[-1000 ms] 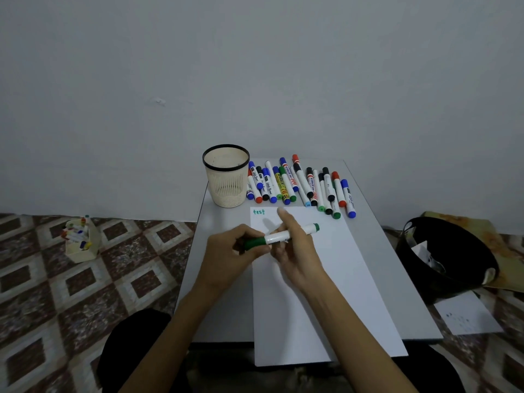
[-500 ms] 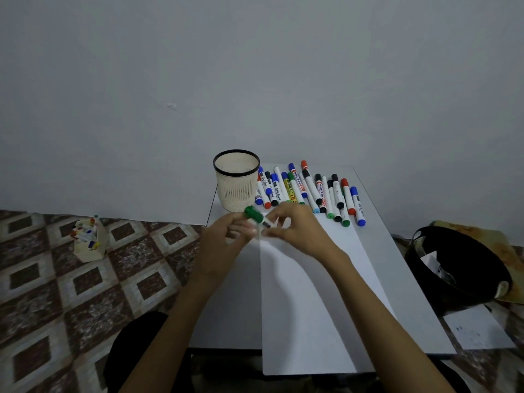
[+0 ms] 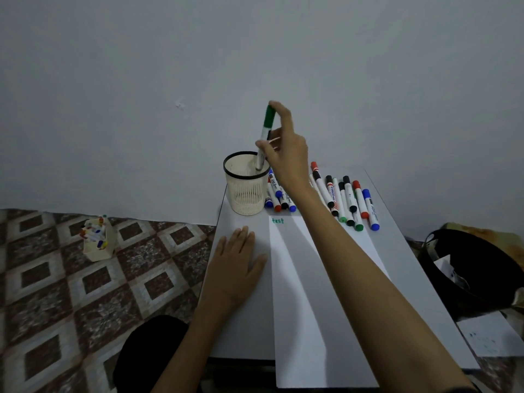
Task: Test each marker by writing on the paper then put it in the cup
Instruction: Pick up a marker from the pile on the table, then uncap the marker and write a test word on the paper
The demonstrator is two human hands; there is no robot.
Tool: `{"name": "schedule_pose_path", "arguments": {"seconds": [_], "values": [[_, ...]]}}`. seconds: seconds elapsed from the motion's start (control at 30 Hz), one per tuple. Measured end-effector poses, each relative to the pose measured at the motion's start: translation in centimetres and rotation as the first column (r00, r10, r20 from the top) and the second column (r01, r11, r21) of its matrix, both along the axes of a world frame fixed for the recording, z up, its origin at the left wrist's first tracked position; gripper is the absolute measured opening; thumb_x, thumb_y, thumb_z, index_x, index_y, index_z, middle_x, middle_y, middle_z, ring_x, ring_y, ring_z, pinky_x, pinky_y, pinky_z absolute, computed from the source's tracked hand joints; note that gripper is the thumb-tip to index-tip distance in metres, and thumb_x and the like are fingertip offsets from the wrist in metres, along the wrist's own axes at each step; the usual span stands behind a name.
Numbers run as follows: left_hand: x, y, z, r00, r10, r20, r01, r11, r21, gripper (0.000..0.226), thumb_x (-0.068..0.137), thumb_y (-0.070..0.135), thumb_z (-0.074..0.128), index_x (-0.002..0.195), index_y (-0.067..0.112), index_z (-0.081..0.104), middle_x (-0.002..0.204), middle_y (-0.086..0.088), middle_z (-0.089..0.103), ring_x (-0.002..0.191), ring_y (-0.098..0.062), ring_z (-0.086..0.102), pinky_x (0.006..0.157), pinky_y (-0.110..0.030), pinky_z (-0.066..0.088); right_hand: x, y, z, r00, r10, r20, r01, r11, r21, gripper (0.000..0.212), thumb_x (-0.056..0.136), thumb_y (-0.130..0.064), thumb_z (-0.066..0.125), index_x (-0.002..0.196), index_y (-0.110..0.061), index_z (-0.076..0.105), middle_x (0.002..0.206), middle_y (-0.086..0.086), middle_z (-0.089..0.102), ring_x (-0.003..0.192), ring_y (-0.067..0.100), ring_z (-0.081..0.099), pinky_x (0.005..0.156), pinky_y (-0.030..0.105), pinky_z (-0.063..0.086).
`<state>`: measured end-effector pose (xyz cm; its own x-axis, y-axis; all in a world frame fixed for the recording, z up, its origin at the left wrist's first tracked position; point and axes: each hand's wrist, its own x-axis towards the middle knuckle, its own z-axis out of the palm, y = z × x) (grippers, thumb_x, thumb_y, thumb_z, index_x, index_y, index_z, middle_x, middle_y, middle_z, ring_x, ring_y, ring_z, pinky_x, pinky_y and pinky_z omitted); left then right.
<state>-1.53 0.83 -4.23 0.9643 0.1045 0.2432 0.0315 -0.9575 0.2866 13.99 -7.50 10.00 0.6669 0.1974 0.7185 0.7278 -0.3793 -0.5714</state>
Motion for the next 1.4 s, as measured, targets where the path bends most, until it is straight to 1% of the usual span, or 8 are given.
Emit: {"name": "schedule_pose_path", "arguments": {"seconds": [0.1, 0.2, 0.57, 0.9, 1.03, 1.13, 1.23, 1.4], "values": [[0.0, 0.1, 0.0, 1.000, -0.005, 0.017, 0.005, 1.000, -0.025, 0.085, 0.079, 0.063, 0.001, 0.147, 0.016, 0.021, 0.156, 0.001, 0.014, 0.143, -0.010, 0.006, 0.111, -0.024, -0.011, 0.3, 0.5, -2.2, 0.997, -0.060, -0.052, 0.049, 0.979, -0.196, 0.054, 0.086, -0.017, 0.065, 0.135, -0.023, 0.043, 0.084, 0.001, 0.063, 0.078, 0.018, 0.060, 0.067, 0.037, 0.053], [0.1, 0.2, -0.2, 0.999, -0.009, 0.040, 0.011, 0.999, -0.037, 0.082, 0.081, 0.061, 0.005, 0.146, 0.014, 0.026, 0.155, -0.001, 0.018, 0.143, -0.012, 0.010, 0.112, -0.026, -0.007, 0.1, 0.8, -3.2, 0.994, -0.074, -0.081, 0.054, 0.973, -0.226, 0.039, 0.084, -0.013, 0.061, 0.122, -0.017, 0.053, 0.089, 0.006, 0.060, 0.090, 0.021, 0.052, 0.069, 0.040, 0.049], [0.3, 0.3, -0.4, 0.999, -0.003, 0.048, 0.004, 1.000, -0.022, 0.082, 0.081, 0.061, 0.006, 0.145, 0.014, 0.028, 0.154, -0.002, 0.021, 0.143, -0.013, 0.013, 0.111, -0.025, -0.007, 0.2, 1.6, -3.5, 0.981, -0.155, -0.115, 0.133, 0.974, -0.183, 0.021, 0.088, -0.007, 0.056, 0.108, -0.003, 0.059, 0.110, 0.014, 0.051, 0.102, 0.023, 0.045, 0.066, 0.020, 0.026], [0.4, 0.5, -0.2, 0.998, -0.013, 0.059, 0.019, 0.994, -0.108, 0.086, 0.078, 0.064, 0.011, 0.143, 0.013, 0.033, 0.152, -0.002, 0.026, 0.141, -0.012, 0.017, 0.114, -0.027, 0.000, 0.5, -3.6, -4.1, 0.959, -0.171, -0.227, 0.173, 0.985, -0.012, 0.031, 0.091, -0.023, 0.058, 0.121, -0.015, 0.057, 0.118, 0.007, 0.054, 0.107, 0.015, 0.051, 0.078, 0.024, 0.038], [0.4, 0.6, -0.2, 0.997, -0.008, 0.072, 0.018, 0.991, -0.132, 0.086, 0.077, 0.065, 0.014, 0.141, 0.012, 0.036, 0.151, -0.003, 0.030, 0.140, -0.013, 0.021, 0.114, -0.028, 0.004, 2.0, -9.9, -6.6, 0.852, -0.401, -0.336, 0.408, 0.911, -0.053, 0.026, 0.090, -0.017, 0.057, 0.114, -0.012, 0.063, 0.118, 0.011, 0.057, 0.105, 0.022, 0.055, 0.077, 0.025, 0.039], [0.5, 0.6, -0.3, 0.998, -0.005, 0.064, 0.014, 0.991, -0.135, 0.086, 0.077, 0.065, 0.013, 0.141, 0.013, 0.035, 0.151, -0.002, 0.029, 0.140, -0.013, 0.021, 0.115, -0.029, 0.006, 2.8, -14.8, -8.7, 0.667, -0.634, -0.391, 0.613, 0.765, -0.195, 0.026, 0.088, -0.011, 0.055, 0.112, -0.013, 0.065, 0.116, 0.013, 0.060, 0.108, 0.031, 0.054, 0.082, 0.036, 0.046], [0.5, 0.7, -0.5, 0.998, 0.001, 0.064, 0.007, 0.991, -0.132, 0.085, 0.077, 0.066, 0.013, 0.142, 0.015, 0.035, 0.151, -0.001, 0.029, 0.140, -0.012, 0.021, 0.115, -0.029, 0.007, 2.5, -17.7, -10.5, 0.531, -0.734, -0.422, 0.665, 0.670, -0.329, 0.029, 0.086, -0.011, 0.056, 0.113, -0.011, 0.065, 0.114, 0.016, 0.064, 0.105, 0.034, 0.057, 0.087, 0.047, 0.050], [0.6, 0.6, -0.5, 0.997, 0.008, 0.072, 0.001, 0.993, -0.122, 0.084, 0.078, 0.065, 0.014, 0.141, 0.014, 0.036, 0.150, -0.002, 0.031, 0.140, -0.013, 0.022, 0.113, -0.028, 0.006, 1.7, -18.3, -11.4, 0.557, -0.739, -0.380, 0.640, 0.673, -0.370, 0.027, 0.086, -0.019, 0.056, 0.104, -0.005, 0.071, 0.096, 0.017, 0.068, 0.095, 0.035, 0.057, 0.076, 0.041, 0.049]]}}
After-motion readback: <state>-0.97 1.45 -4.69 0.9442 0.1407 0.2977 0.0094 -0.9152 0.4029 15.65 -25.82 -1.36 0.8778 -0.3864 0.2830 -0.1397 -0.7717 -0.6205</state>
